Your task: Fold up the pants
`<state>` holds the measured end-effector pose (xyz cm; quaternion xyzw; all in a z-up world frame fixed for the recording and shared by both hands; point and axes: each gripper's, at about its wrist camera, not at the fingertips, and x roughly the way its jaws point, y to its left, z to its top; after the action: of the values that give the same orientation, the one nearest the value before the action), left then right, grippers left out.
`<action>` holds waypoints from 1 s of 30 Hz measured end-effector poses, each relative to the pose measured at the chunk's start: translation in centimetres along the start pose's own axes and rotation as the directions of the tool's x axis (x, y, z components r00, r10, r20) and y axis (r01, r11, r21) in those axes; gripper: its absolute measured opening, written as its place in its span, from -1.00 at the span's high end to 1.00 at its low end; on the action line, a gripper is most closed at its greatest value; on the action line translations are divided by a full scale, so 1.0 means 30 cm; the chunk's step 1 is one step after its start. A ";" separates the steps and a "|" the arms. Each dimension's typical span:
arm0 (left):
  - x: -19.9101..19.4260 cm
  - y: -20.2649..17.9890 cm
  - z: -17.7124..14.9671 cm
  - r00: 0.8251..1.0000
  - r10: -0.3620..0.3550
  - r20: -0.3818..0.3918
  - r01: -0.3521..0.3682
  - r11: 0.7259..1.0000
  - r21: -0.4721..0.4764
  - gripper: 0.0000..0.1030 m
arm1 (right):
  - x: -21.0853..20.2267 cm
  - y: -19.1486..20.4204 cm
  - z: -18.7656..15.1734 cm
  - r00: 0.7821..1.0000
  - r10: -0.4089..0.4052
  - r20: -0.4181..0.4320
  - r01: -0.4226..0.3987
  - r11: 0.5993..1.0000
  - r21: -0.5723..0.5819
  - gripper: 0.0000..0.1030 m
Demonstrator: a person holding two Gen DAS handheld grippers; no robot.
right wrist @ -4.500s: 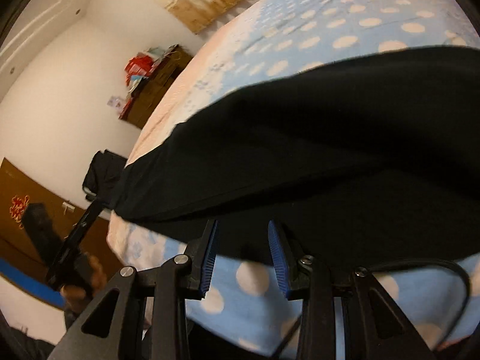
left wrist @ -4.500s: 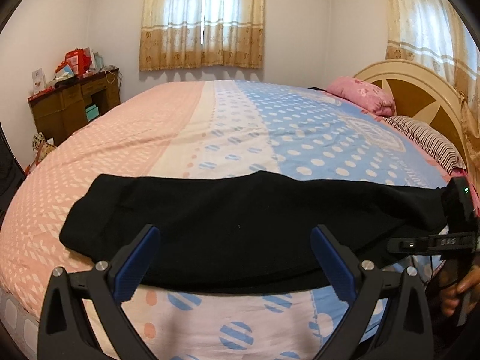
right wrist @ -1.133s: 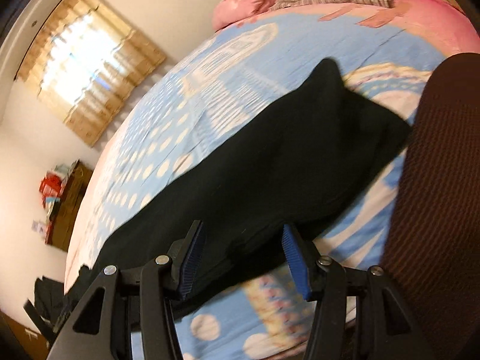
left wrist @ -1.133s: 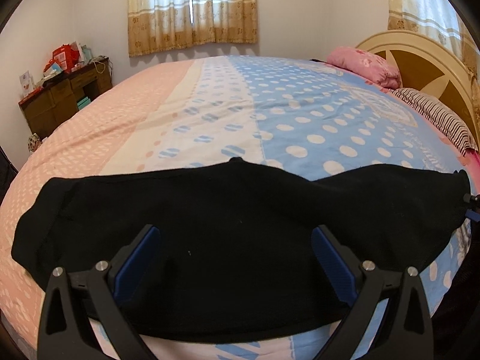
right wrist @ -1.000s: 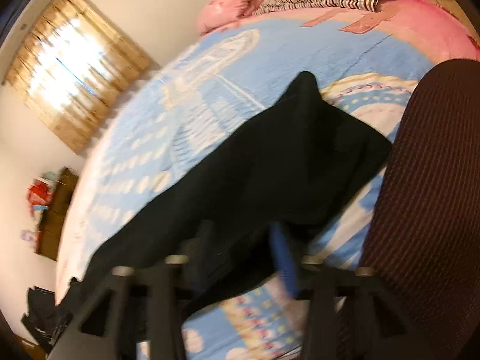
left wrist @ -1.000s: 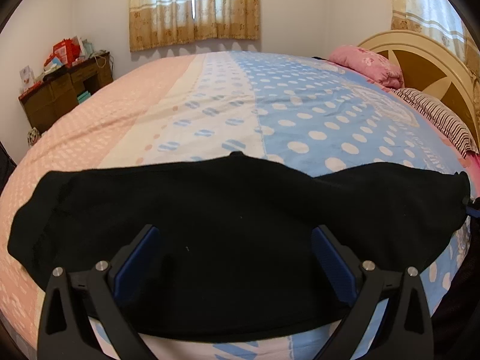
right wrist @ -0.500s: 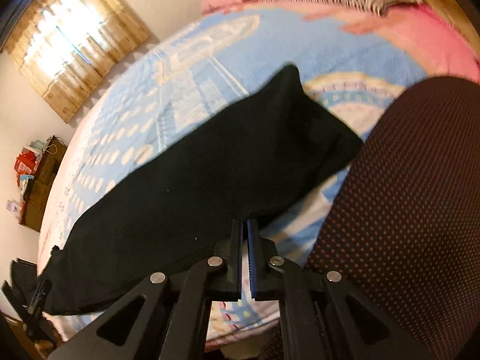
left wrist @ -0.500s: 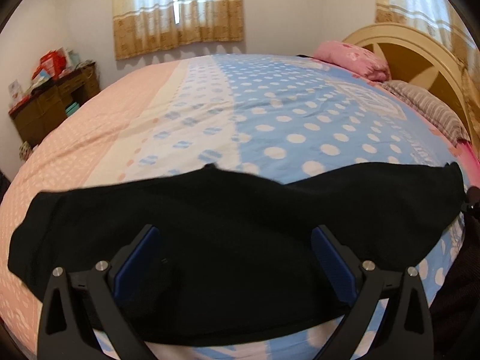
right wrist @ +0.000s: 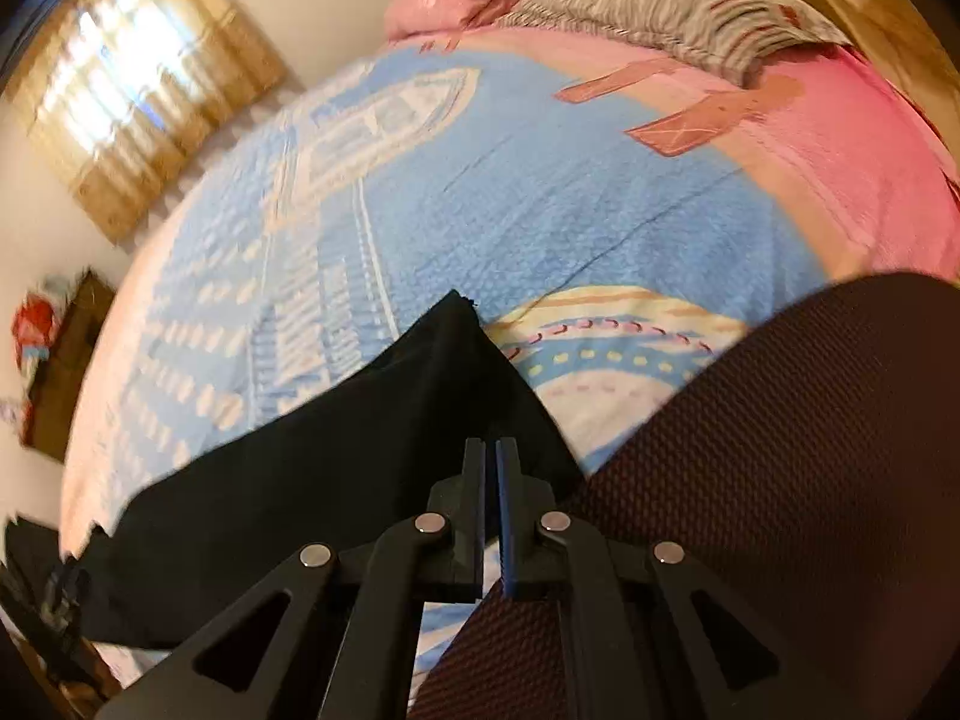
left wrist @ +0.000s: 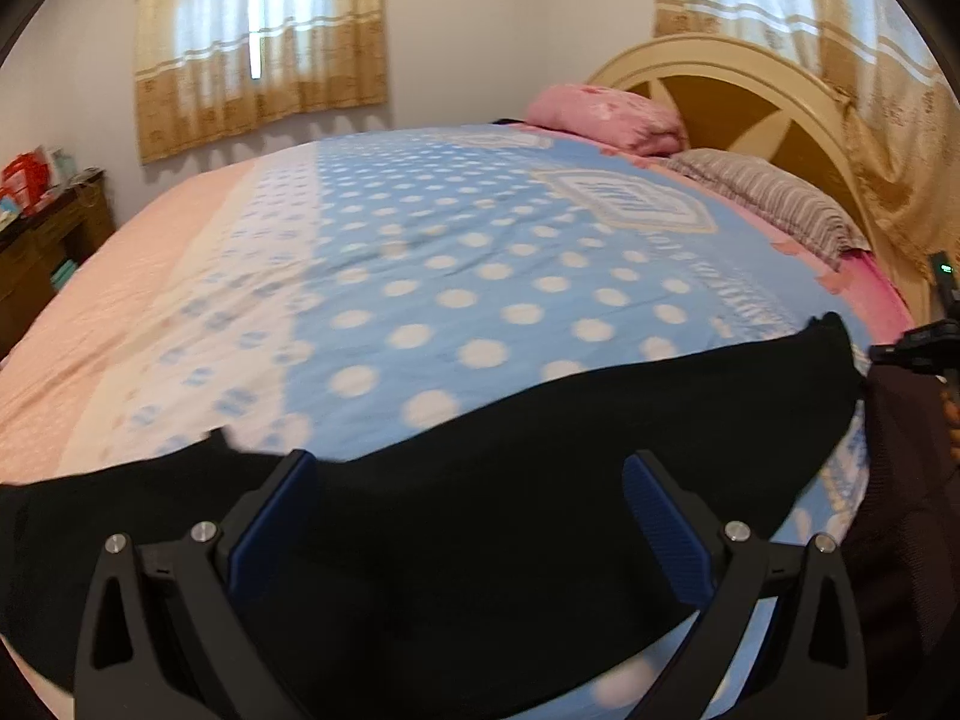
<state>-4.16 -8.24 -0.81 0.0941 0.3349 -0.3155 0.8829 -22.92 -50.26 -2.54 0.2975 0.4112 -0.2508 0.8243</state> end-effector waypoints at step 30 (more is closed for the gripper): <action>0.136 -0.265 0.009 0.995 -0.018 -0.102 0.031 0.992 0.122 -1.00 | 0.064 0.049 -0.046 0.935 -0.351 0.049 0.350 0.894 -0.280 1.00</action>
<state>-6.58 -16.59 -2.91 0.1604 0.3599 -0.3413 0.8534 -21.65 -48.59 -4.40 0.0976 0.4910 -0.3331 0.7990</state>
